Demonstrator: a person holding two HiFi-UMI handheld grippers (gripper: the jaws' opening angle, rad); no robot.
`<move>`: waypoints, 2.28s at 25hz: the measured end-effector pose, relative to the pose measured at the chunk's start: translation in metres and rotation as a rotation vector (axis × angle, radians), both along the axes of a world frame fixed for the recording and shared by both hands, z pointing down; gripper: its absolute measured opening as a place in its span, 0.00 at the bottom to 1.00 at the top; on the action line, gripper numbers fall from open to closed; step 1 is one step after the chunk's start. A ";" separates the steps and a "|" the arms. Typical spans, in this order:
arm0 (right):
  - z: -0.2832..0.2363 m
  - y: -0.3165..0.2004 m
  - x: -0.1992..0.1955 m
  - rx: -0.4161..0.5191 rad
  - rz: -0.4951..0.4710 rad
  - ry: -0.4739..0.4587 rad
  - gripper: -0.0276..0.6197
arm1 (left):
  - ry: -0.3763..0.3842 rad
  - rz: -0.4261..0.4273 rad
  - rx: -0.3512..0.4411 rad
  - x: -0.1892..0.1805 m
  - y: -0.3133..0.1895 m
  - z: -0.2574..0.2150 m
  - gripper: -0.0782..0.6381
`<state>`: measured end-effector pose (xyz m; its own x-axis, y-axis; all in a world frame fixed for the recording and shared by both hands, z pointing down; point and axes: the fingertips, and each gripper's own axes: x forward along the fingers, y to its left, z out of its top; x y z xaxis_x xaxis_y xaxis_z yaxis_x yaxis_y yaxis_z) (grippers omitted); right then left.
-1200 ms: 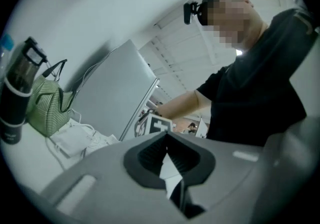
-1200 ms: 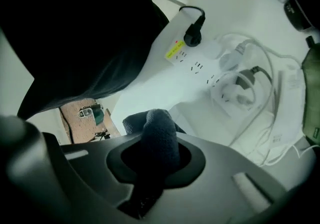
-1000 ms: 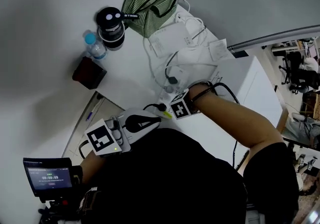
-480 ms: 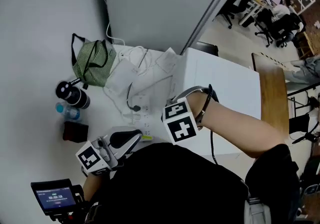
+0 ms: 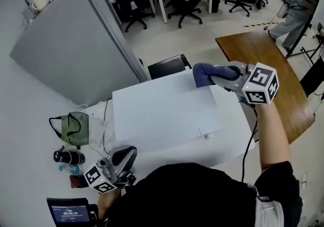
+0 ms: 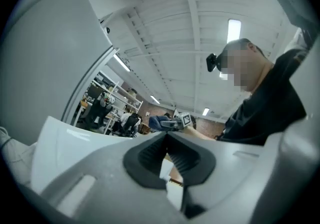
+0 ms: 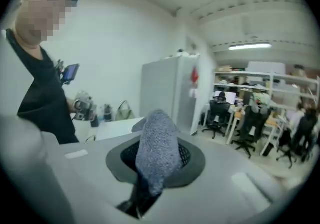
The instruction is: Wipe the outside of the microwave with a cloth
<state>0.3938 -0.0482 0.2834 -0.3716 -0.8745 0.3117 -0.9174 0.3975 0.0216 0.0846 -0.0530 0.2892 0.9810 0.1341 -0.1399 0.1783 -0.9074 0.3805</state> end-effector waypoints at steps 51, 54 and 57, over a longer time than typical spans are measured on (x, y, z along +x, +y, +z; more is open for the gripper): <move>0.295 -0.047 0.067 -0.193 -0.122 -0.568 0.12 | -0.297 -0.028 -0.019 0.103 0.025 0.019 0.11; 0.368 -0.042 0.062 -0.403 -0.070 -0.394 0.12 | -0.299 -0.029 -0.015 0.104 0.028 0.018 0.11; 0.414 -0.037 0.062 -0.581 -0.036 -0.163 0.12 | -0.301 -0.042 -0.017 0.100 0.023 0.018 0.11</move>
<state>0.4560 -0.0857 0.6974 -0.4810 -0.5639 0.6713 -0.8763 0.3334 -0.3479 0.1845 -0.0297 0.3074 0.9834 0.0923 0.1561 0.0174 -0.9048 0.4256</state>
